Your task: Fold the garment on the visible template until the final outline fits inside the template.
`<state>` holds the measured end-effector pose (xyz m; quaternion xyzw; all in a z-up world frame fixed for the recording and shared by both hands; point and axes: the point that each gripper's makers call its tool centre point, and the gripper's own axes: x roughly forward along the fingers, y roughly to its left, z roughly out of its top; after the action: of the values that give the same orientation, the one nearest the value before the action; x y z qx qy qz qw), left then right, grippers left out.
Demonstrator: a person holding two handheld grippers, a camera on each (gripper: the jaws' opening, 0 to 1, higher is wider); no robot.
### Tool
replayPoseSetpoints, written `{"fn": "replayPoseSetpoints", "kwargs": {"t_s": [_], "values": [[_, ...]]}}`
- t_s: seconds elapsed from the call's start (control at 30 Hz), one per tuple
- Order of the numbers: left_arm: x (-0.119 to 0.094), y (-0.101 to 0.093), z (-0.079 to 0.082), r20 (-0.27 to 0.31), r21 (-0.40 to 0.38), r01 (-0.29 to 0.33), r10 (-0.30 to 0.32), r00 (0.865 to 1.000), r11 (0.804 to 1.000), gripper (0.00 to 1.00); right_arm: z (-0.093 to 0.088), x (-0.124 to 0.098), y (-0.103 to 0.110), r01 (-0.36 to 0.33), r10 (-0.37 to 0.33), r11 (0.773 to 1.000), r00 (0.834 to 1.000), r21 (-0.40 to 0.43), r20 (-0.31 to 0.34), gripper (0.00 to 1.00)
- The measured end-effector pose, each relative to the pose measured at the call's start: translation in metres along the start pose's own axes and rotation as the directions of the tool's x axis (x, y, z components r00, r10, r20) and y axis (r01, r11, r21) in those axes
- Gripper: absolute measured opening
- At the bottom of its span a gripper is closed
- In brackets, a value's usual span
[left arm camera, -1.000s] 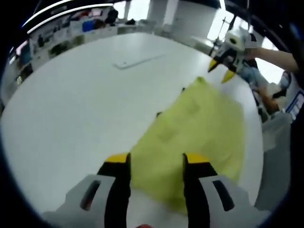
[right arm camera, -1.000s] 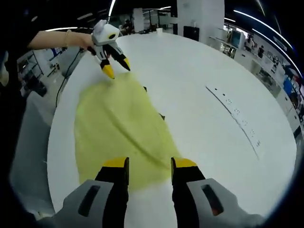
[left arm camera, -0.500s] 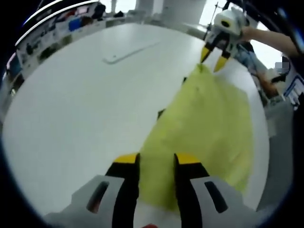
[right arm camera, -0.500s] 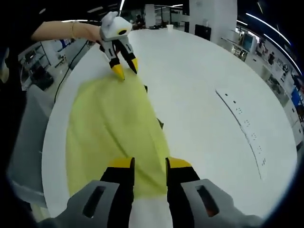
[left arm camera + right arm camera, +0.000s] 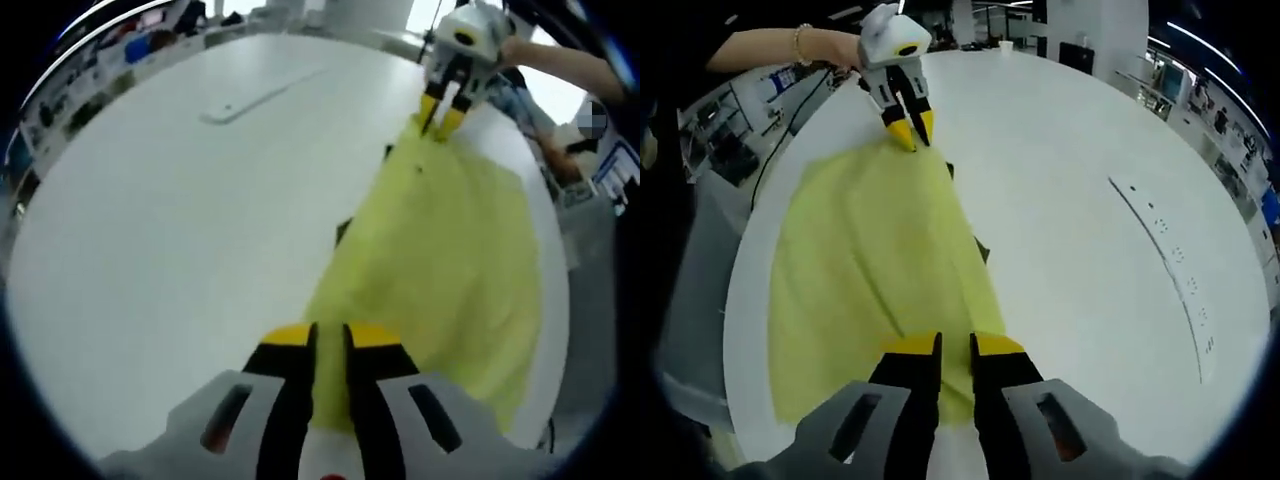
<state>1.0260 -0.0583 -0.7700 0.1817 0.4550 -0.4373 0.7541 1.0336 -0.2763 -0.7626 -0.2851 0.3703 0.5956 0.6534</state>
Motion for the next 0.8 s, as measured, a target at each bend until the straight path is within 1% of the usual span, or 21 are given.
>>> {"fn": "replayPoseSetpoints", "kwargs": {"t_s": [0.13,0.23,0.27,0.53,0.67,0.8], "values": [[0.001,-0.003,-0.001,-0.007,0.006,0.012,-0.012,1.000,1.000,0.02,-0.001,0.001,0.000,-0.004,0.004,1.000,1.000,-0.003,0.000,0.02],[0.001,-0.003,-0.001,-0.008,0.012,0.012,-0.012,1.000,1.000,0.00,-0.001,0.001,0.000,-0.006,0.005,1.000,1.000,-0.013,-0.002,0.02],[0.001,-0.005,-0.002,-0.008,0.010,0.023,-0.023,1.000,1.000,0.00,-0.002,0.001,0.000,-0.004,0.004,1.000,1.000,-0.017,-0.002,0.02],[0.000,-0.004,-0.002,-0.007,0.013,0.018,-0.018,1.000,1.000,0.00,0.002,-0.001,-0.003,0.011,-0.011,1.000,1.000,-0.023,0.011,0.02],[-0.003,-0.003,-0.002,-0.007,0.000,0.010,-0.010,1.000,1.000,0.00,0.006,-0.005,-0.005,0.022,-0.022,0.999,0.999,-0.026,0.026,0.02],[-0.013,-0.002,0.003,0.013,0.013,-0.028,0.028,1.000,1.000,0.00,0.012,-0.012,-0.006,0.040,-0.038,0.998,0.998,-0.039,0.047,0.02]]}}
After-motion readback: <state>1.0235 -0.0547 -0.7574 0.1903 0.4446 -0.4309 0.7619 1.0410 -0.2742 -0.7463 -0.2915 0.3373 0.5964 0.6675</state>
